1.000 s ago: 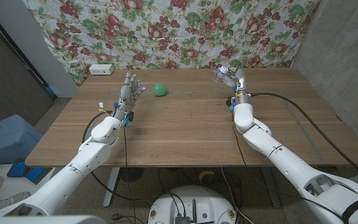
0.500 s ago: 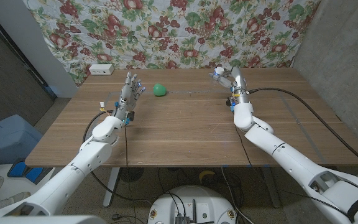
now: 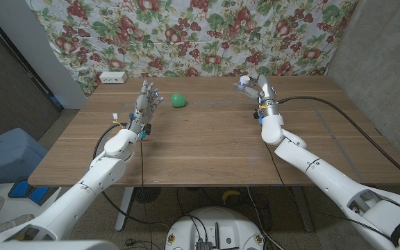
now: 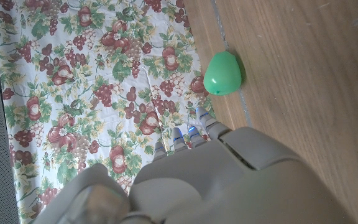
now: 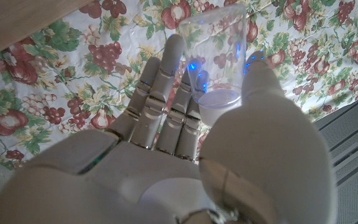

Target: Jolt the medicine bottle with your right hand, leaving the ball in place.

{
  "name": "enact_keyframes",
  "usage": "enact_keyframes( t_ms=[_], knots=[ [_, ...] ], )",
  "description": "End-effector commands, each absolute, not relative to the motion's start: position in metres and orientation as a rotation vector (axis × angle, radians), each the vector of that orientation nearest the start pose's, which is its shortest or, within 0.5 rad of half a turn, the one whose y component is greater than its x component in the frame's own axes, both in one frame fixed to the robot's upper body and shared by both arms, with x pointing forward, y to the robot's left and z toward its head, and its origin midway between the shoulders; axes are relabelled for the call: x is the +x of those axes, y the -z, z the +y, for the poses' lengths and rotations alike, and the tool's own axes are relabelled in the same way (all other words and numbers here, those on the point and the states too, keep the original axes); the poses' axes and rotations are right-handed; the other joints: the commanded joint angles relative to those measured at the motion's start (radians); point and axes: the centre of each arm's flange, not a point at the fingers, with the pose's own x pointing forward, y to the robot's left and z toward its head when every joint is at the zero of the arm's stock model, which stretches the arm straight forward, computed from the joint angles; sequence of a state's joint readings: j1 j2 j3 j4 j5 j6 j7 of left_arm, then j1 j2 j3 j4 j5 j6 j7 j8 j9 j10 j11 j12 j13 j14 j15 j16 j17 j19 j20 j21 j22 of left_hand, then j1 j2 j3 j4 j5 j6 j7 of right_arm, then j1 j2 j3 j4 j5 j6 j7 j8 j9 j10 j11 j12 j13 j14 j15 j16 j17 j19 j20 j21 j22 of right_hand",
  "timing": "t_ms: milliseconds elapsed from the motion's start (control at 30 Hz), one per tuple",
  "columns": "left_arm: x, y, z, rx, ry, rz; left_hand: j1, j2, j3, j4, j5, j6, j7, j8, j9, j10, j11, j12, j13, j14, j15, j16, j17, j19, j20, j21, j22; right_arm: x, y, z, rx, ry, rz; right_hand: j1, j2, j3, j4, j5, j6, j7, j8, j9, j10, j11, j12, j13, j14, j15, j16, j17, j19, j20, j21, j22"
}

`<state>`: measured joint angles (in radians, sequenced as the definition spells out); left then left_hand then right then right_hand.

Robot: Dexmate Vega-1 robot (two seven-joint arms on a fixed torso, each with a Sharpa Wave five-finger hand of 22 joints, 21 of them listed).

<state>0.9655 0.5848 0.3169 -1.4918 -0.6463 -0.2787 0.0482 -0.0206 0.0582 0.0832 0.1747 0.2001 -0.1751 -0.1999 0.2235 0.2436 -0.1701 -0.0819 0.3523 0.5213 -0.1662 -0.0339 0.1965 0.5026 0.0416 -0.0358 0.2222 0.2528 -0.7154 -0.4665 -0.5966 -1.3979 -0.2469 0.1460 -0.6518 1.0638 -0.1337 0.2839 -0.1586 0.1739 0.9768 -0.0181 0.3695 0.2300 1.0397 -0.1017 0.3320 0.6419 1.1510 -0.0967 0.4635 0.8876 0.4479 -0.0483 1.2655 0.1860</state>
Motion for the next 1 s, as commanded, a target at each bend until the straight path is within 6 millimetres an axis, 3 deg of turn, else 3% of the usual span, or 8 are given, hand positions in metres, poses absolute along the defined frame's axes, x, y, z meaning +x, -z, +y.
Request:
enact_keyframes(
  t_ms=[33, 1000],
  knots=[
    [0.615, 0.027, 0.299, -0.03, 0.174, -0.631, -0.002, 0.074, -0.001, 0.007, 0.007, -0.043, -0.009, 0.003, 0.006, -0.04, -0.001, 0.007, 0.004, -0.164, -0.207, 0.006, 0.003, 0.007, -0.063, 0.007, 0.003, 0.624, -0.032, -0.188, -0.757, 0.304, -0.95, 0.284, 0.267, -0.002, 0.002, 0.004, 0.007, -0.003, -0.002, 0.002, 0.006, 0.002, -0.005, 0.002, 0.137, -0.13, -0.005, 0.001, -0.005, -0.166, 0.007, 0.003],
    [0.612, 0.029, 0.301, -0.028, 0.171, -0.633, -0.002, 0.074, -0.001, 0.007, 0.007, -0.043, -0.009, 0.003, 0.006, -0.04, -0.001, 0.007, 0.004, -0.164, -0.207, 0.006, 0.003, 0.007, -0.063, 0.007, 0.003, 0.633, -0.011, -0.177, -0.992, 0.296, -0.875, 0.284, 0.267, -0.003, 0.002, 0.004, 0.008, -0.003, -0.008, 0.002, 0.011, 0.002, -0.015, 0.004, 0.14, -0.13, -0.015, 0.004, -0.015, -0.165, 0.022, 0.002]
  ],
)
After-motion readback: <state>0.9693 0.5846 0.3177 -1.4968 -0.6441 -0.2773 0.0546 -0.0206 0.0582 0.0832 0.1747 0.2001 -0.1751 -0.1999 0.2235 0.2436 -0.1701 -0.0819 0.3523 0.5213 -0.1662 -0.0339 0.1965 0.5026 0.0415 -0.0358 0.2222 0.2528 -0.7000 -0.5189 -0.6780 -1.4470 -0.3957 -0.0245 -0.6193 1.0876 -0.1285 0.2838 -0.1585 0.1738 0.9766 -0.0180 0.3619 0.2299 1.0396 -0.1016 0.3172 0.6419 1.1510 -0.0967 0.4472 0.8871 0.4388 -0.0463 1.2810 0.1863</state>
